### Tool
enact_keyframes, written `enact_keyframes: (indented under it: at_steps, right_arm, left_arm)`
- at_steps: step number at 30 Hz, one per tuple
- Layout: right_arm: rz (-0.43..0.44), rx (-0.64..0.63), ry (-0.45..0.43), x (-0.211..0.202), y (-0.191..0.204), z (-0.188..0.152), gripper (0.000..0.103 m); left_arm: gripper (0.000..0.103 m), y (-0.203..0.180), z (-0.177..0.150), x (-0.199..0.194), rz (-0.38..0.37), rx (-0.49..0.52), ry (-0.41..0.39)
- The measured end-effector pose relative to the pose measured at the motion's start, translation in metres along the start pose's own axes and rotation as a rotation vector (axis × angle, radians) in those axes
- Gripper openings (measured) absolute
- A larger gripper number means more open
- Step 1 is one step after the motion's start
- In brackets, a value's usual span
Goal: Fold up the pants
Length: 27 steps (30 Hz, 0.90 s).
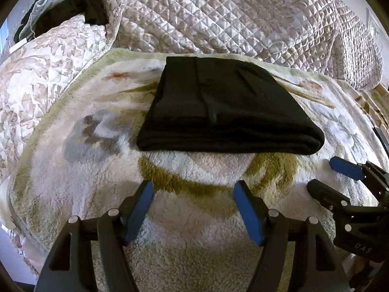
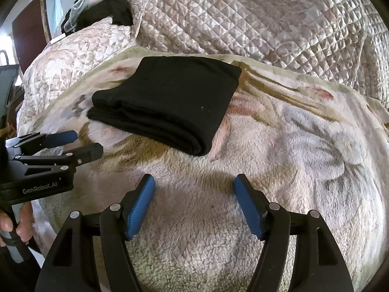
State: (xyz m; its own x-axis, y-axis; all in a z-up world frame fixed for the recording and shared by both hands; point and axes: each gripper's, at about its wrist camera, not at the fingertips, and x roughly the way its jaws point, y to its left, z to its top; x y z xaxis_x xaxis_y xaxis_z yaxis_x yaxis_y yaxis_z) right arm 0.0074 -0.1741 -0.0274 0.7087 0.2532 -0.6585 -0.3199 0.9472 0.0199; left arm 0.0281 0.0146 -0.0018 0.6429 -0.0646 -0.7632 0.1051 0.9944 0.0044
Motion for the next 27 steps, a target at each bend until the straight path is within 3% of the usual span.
enact_keyframes:
  at_steps: [27]
  right_arm:
    - [0.0,-0.004,-0.014,0.0006,0.0008,-0.0013,0.073]
  left_arm:
    - [0.075,0.0001,-0.001,0.0028,0.008,0.001,0.004]
